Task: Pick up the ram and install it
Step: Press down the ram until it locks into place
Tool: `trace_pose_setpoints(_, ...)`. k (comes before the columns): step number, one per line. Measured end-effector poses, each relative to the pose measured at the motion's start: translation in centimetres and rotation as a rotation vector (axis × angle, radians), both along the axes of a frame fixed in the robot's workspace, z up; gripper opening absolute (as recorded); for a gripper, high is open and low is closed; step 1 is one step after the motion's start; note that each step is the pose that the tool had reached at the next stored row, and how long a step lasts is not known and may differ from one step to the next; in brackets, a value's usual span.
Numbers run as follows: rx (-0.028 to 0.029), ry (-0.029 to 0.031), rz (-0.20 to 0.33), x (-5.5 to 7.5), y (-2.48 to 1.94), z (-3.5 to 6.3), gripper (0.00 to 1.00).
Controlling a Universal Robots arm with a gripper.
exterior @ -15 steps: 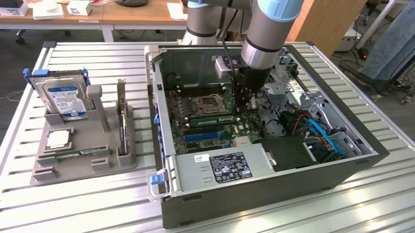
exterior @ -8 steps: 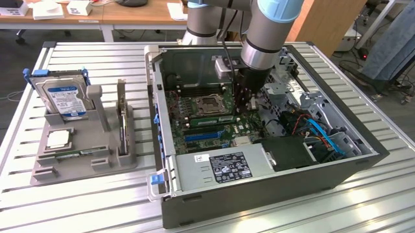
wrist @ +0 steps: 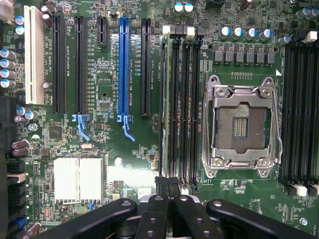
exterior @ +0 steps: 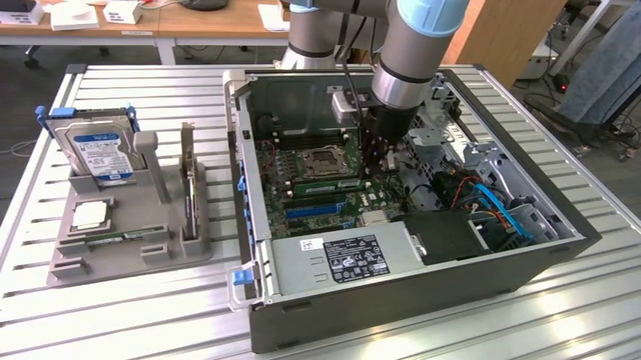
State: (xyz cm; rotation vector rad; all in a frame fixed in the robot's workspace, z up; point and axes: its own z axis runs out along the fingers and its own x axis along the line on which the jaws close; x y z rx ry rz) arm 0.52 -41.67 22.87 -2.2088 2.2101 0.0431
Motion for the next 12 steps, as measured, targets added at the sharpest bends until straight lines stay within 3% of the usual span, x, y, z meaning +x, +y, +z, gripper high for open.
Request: trace_pose_setpoints(12,0.0000,0.0000,0.000,0.00,0.00,-0.17,0.09)
